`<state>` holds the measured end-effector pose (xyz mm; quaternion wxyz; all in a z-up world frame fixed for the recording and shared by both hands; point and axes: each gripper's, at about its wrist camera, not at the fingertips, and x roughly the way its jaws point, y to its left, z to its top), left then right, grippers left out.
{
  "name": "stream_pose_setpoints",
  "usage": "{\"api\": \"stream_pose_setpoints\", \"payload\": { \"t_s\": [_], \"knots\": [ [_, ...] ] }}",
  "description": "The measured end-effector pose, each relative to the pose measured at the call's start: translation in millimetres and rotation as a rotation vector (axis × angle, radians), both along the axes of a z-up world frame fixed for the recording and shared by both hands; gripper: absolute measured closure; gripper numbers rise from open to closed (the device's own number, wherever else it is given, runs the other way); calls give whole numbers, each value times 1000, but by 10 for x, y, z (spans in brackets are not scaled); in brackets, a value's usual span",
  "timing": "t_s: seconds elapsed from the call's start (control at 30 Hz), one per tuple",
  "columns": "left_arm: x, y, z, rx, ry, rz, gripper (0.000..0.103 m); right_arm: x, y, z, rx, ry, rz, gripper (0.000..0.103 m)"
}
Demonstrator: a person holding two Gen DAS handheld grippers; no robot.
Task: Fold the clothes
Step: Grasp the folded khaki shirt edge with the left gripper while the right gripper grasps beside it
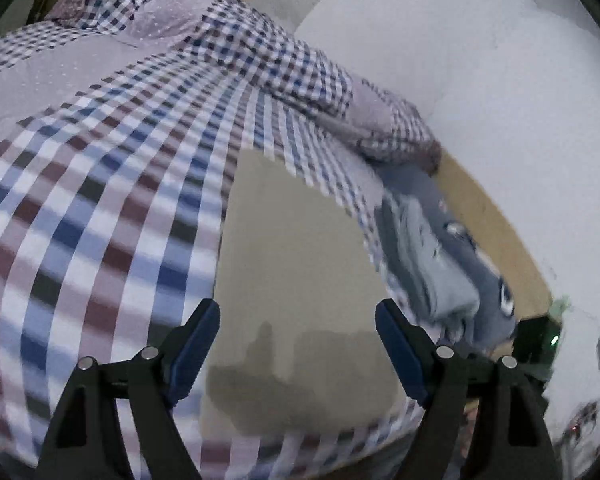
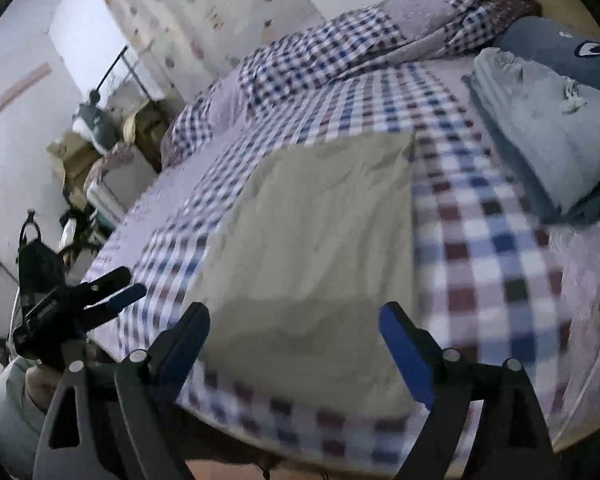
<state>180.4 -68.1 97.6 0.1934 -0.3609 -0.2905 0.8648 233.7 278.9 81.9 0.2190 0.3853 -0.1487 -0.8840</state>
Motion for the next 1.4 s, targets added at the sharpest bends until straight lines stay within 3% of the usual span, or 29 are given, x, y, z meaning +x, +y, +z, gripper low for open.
{"api": "stream_pose_setpoints", "payload": {
  "t_s": [0.13, 0.27, 0.63, 0.93, 1.23, 1.4],
  "knots": [
    [-529, -140, -91, 84, -7, 6, 17, -453, 161, 70, -29, 5, -17, 13],
    [-1114, -226, -310, 161, -92, -9, 16, -1004, 305, -10, -110, -30, 4, 12],
    [-2296, -135, -741, 200, -175, -133, 16, -2297, 672, -390, -306, -154, 35, 12],
    [-2777, -22, -904, 159, -187, -158, 16, -2809, 820, -703, -370, -242, 44, 12],
    [-2908, 203, -897, 80, -156, -259, 16, -3153, 607, -930, -239, -331, 88, 12],
    [-2970, 252, -900, 87, -156, -302, 16, -3253, 450, -940, -240, -335, 130, 1]
  ]
}}
